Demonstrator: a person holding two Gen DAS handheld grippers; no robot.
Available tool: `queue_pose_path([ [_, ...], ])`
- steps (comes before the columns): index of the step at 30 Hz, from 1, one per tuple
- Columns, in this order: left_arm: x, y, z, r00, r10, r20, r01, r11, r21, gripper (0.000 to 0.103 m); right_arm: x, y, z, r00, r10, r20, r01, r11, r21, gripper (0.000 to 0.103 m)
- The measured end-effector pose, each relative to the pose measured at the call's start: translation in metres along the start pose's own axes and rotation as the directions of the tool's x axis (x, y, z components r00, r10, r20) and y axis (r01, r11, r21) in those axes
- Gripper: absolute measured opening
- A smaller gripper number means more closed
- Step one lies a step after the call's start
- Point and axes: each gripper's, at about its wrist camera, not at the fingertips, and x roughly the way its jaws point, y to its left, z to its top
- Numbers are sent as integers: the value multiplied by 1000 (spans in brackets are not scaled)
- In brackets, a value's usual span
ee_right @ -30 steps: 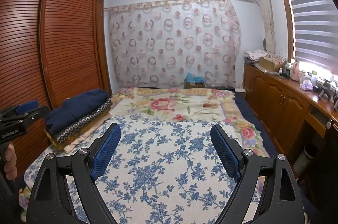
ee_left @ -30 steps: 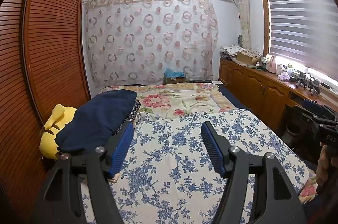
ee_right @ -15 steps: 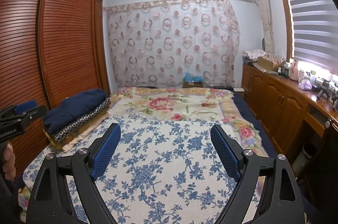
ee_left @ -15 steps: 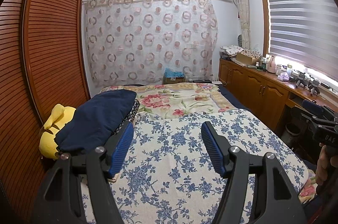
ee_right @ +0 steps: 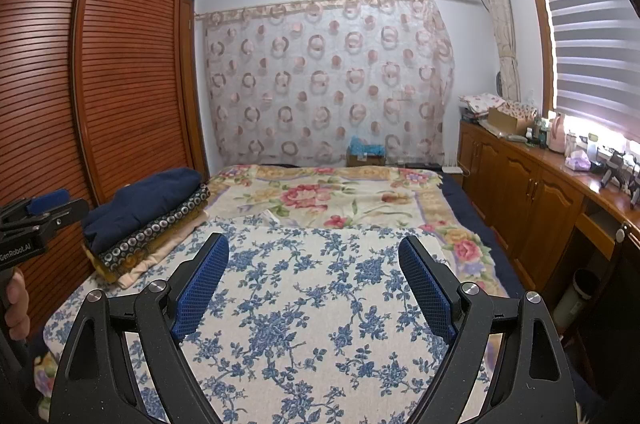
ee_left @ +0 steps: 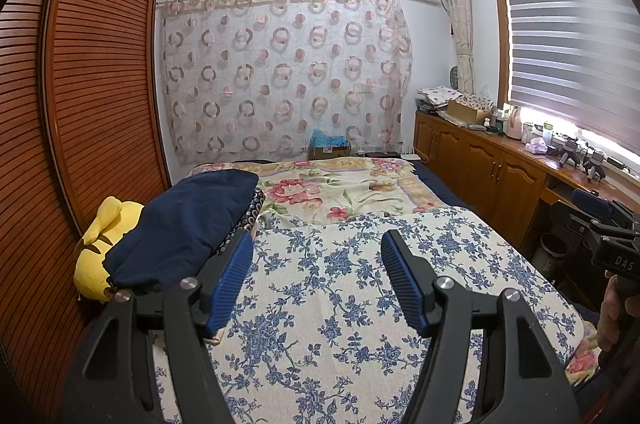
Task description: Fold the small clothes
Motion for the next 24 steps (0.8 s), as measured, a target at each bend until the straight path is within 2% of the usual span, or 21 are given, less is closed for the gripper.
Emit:
queue_pose_path([
  [24, -2, -3, 0, 1000, 0, 2, 0, 1000, -1, 67, -1, -4, 0, 1000, -2, -3, 2, 1000, 1, 89],
])
